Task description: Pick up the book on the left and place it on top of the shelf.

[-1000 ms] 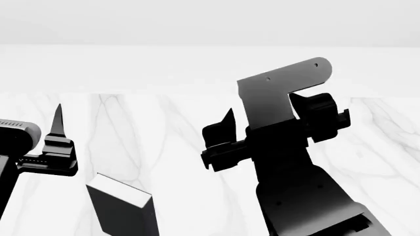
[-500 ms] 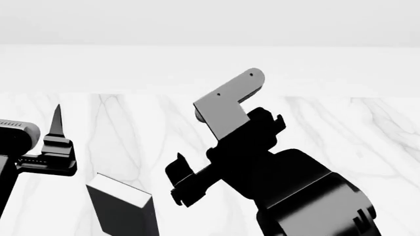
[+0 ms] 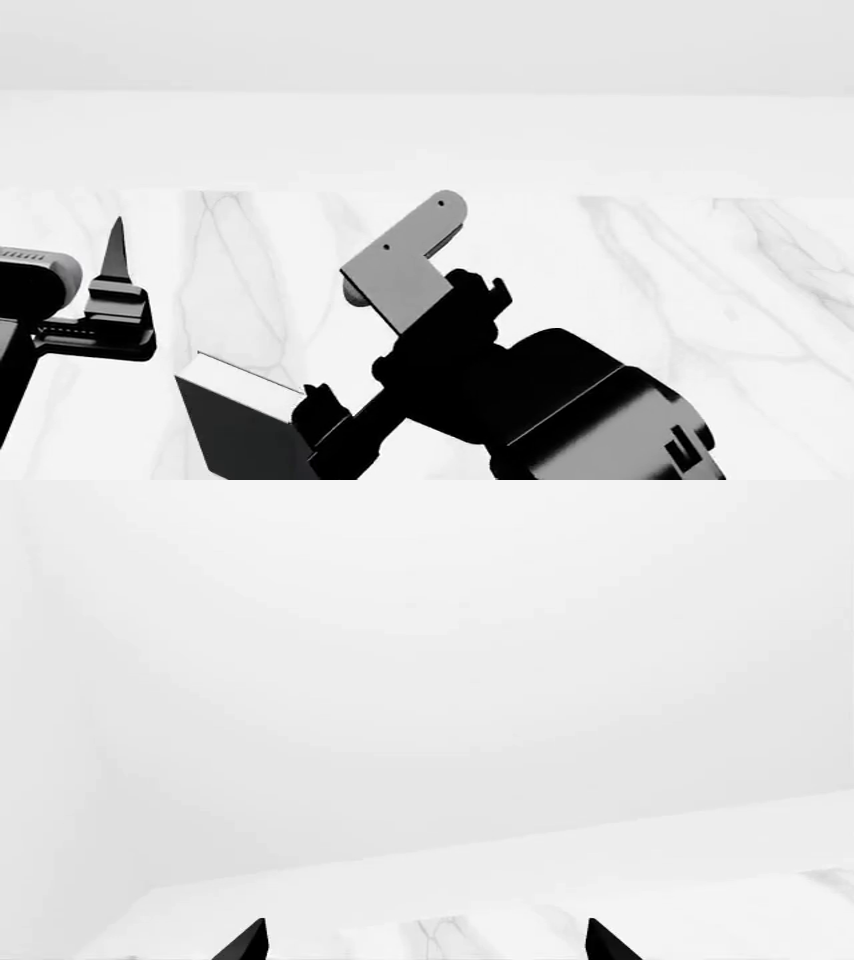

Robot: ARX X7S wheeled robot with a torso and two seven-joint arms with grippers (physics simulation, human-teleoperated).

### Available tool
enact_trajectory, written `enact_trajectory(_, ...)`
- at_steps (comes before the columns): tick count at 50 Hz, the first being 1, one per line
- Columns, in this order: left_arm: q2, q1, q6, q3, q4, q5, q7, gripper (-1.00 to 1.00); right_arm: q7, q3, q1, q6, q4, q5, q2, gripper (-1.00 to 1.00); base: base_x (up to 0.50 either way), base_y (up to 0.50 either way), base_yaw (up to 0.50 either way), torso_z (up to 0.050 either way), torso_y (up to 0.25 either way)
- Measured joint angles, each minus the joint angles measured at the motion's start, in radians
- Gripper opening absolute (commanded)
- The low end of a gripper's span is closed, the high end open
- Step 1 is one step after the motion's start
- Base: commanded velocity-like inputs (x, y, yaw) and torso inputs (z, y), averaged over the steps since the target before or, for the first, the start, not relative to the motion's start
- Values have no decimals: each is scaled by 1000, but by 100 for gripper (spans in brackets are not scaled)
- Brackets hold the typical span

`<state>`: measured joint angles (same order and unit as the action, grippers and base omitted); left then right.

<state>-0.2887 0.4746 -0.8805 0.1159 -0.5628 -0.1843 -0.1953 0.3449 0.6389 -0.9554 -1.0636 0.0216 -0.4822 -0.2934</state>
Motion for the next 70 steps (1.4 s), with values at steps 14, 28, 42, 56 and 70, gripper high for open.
enact_trajectory(14, -4, -3, 6, 1, 4, -5, -4, 100, 18, 39, 5, 27, 20, 3, 16, 100, 0, 0, 0, 0, 0)
enact_trajectory(28, -8, -2, 4, 2, 4, -9, -9, 100, 34, 81, -5, 113, 143, 35, 68, 100, 0, 0, 0, 0, 0)
enact_trajectory(42, -10, 0, 8, 6, 10, -13, -13, 100, 50, 121, -15, 216, 301, 69, 132, 100, 0, 0, 0, 0, 0)
enact_trajectory(56, -13, -2, 15, 10, 17, -17, -16, 100, 78, 164, -16, 307, 449, 89, 187, 100, 0, 0, 0, 0, 0)
enact_trajectory(70, -16, -10, 28, 12, 21, -20, -20, 100, 105, 207, -18, 393, 588, 96, 234, 100, 0, 0, 0, 0, 0)
